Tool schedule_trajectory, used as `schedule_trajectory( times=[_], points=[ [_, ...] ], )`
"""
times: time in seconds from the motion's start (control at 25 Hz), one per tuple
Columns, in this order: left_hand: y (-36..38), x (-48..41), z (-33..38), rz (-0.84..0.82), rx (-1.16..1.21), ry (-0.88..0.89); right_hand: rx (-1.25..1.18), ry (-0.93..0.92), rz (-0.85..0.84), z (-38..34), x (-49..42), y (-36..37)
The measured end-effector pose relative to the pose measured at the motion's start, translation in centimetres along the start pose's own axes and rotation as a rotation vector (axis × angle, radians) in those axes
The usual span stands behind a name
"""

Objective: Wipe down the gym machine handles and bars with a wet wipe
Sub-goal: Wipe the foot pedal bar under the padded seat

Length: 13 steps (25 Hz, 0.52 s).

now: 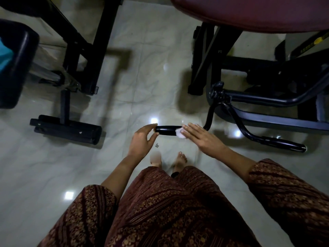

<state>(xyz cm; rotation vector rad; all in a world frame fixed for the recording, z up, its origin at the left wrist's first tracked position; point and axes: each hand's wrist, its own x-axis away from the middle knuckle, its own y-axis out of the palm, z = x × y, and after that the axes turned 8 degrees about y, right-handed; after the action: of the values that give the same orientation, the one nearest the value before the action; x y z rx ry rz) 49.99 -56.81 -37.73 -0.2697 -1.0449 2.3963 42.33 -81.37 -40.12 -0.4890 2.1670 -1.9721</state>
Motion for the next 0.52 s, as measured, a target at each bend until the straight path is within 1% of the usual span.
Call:
schedule_trajectory(
  times=[0.08, 0.12, 0.16, 0.24, 0.28, 0.36, 0.44, 0.52],
  points=[
    [0.5, 0.0, 0.1, 0.01, -0.012, 0.021, -0.119, 0.236, -0.041, -1.8, -0.8, -0.6],
    [0.5, 0.1, 0.2, 0.017, -0.018, 0.021, -0.194, 0.311, -0.072, -3.2, -1.8, -1.0],
    [0.5, 0.1, 0.3, 0.021, -0.024, 0.026, -0.268, 0.344, -0.095, -4.5, -3.1, -1.5],
    [0.5, 0.1, 0.4, 0.026, -0.051, 0.074, -0.359, 0.315, -0.156, -6.5, -6.2, -2.7],
    [0.5, 0.2, 0.2, 0.036, -0.075, 0.089, -0.368, 0.292, -0.186, -7.0, -7.6, -3.1],
    [0.3, 0.2, -0.2, 0.047, -0.096, 0.047, -0.369, 0.291, -0.241, -7.1, -9.1, -3.6],
    [0.1, 0.1, -0.5, 0.042, -0.102, 0.023, -0.394, 0.355, -0.248, -6.2, -8.2, -3.8],
    [0.2, -0.1, -0.7, 0.036, -0.141, 0.08, -0.369, 0.454, -0.214, -4.8, -6.1, -4.0]
  ],
)
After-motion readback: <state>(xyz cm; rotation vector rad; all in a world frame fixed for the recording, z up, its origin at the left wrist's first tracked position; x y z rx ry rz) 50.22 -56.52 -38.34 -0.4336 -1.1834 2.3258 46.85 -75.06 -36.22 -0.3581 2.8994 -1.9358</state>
